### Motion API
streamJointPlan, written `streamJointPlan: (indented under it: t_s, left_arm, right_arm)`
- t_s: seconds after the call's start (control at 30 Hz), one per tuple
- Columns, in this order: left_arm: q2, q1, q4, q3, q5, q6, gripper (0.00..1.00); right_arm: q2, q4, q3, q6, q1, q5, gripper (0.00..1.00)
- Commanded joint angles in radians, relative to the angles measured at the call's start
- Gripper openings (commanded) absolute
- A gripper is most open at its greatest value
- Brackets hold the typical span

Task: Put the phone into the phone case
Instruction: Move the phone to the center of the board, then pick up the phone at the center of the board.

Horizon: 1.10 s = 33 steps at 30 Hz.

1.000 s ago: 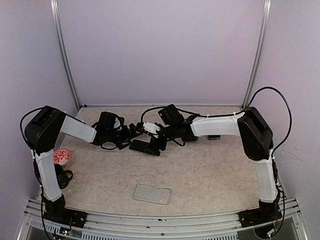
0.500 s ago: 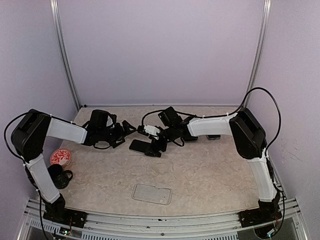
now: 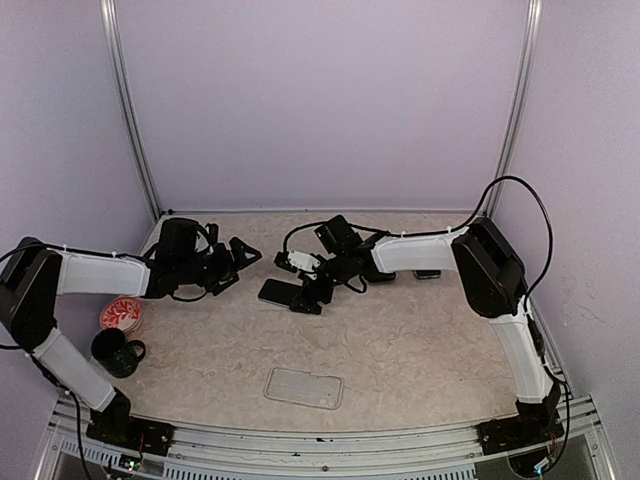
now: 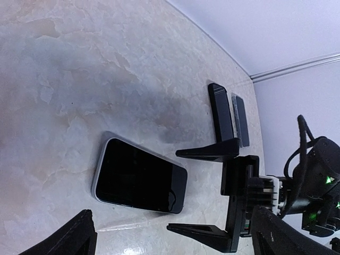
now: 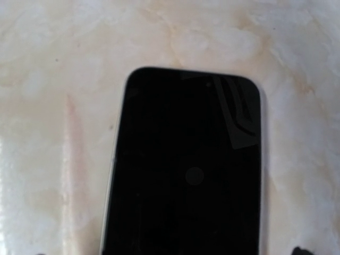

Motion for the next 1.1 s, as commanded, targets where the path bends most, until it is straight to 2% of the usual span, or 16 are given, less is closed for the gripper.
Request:
streamJointPlan:
  t_s: [0.0, 0.27, 0.8, 1.07]
  left_arm:
    - [-0.08, -0.005, -0.037, -0.022, -0.026, 0.022, 0.99]
    - [-0.167, -0.012, -0.084, -0.041, -0.049, 0.039, 0.99]
    - [-0.214, -0.016, -0.094, -0.053, -0.051, 0.038, 0.99]
    - [-0.227, -0.015, -0.093, -0.067, -0.05, 0.041, 0.99]
  right_arm:
    - [0.039, -0.037, 0.04, 0.019, -0.005, 0.005, 0.98]
    - [0.063, -0.063, 0.054, 0.024, -0.004, 0.012, 0.96]
    - [0.064, -0.075, 0.031, 0.021, -0.004, 0.053, 0.87]
    - [0.068, -0.097, 0.038, 0.004, -0.005, 0.032, 0.66]
